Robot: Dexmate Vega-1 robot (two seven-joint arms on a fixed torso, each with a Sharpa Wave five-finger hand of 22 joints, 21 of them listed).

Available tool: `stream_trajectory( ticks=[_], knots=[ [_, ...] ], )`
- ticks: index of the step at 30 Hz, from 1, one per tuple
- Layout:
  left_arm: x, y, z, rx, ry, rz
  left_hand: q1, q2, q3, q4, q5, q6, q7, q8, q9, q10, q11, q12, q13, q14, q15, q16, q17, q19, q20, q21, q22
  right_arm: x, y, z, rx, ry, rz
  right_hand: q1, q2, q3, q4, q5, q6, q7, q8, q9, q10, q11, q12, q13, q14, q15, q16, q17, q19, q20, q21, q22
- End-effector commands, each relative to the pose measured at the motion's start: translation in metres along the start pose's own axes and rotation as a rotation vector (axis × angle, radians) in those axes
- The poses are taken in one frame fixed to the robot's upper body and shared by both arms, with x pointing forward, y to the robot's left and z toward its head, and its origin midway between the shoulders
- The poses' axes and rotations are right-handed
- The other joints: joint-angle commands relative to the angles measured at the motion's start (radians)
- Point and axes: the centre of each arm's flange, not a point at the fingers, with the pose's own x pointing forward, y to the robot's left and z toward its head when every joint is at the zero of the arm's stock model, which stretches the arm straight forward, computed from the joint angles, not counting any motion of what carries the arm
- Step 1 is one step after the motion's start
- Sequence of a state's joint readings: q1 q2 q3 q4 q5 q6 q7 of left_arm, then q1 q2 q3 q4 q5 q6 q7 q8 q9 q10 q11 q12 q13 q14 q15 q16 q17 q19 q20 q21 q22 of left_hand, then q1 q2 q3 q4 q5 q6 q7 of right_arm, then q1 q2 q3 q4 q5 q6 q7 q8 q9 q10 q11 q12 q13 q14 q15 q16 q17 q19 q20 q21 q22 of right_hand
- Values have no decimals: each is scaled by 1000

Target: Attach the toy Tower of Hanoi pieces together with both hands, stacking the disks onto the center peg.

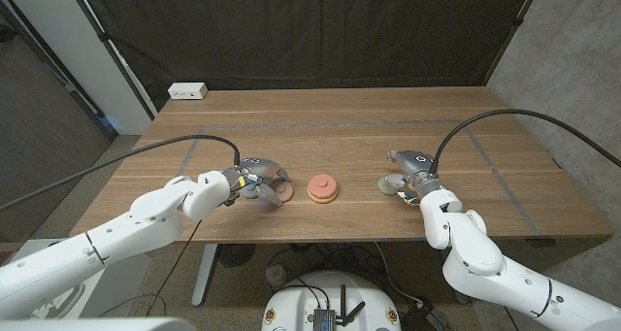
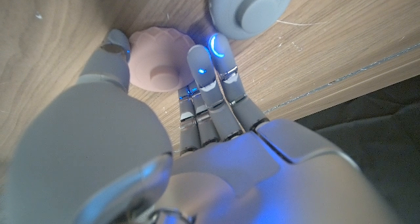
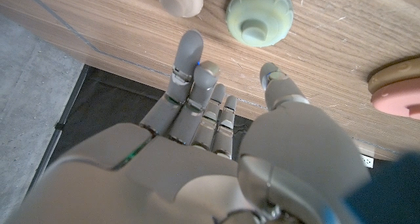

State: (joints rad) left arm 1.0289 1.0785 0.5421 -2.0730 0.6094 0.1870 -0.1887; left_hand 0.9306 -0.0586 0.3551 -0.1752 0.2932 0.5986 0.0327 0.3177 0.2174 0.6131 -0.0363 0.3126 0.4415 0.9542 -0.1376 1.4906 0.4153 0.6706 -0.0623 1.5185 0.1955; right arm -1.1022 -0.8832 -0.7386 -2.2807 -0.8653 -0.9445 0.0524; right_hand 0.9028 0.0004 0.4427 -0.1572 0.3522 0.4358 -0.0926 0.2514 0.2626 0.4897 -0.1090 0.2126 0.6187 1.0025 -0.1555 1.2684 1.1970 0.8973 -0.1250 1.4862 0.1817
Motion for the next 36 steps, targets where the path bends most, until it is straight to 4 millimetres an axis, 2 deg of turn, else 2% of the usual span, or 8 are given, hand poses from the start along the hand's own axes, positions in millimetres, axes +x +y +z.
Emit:
stream_trajectory(
  ticks=[1, 36],
  knots=[
    [0, 11, 0, -18, -10, 6, 38, 43, 11, 7, 8, 33, -23, 21, 33, 112, -104, 2, 69, 13, -82, 6, 4, 9, -143, 6, 1, -1, -1, -1, 5, 5, -5, -1, 2, 5, -1, 8, 8, 5, -3, 2, 10, -1, 0, 4, 5, -64, 0, 5, -4, -90, -1, 2],
    [-18, 52, 3, -31, -59, 53, 32, 43, 11, 12, 14, 68, -28, 30, 36, 157, -111, 4, 108, 13, -82, 5, 2, 17, -142, 8, -2, -5, 1, 0, 20, 3, -11, -4, 2, 6, -5, 16, 11, 6, -7, 5, 20, -1, 0, 6, 6, -64, -8, 3, -2, -91, -2, 2]
  ],
)
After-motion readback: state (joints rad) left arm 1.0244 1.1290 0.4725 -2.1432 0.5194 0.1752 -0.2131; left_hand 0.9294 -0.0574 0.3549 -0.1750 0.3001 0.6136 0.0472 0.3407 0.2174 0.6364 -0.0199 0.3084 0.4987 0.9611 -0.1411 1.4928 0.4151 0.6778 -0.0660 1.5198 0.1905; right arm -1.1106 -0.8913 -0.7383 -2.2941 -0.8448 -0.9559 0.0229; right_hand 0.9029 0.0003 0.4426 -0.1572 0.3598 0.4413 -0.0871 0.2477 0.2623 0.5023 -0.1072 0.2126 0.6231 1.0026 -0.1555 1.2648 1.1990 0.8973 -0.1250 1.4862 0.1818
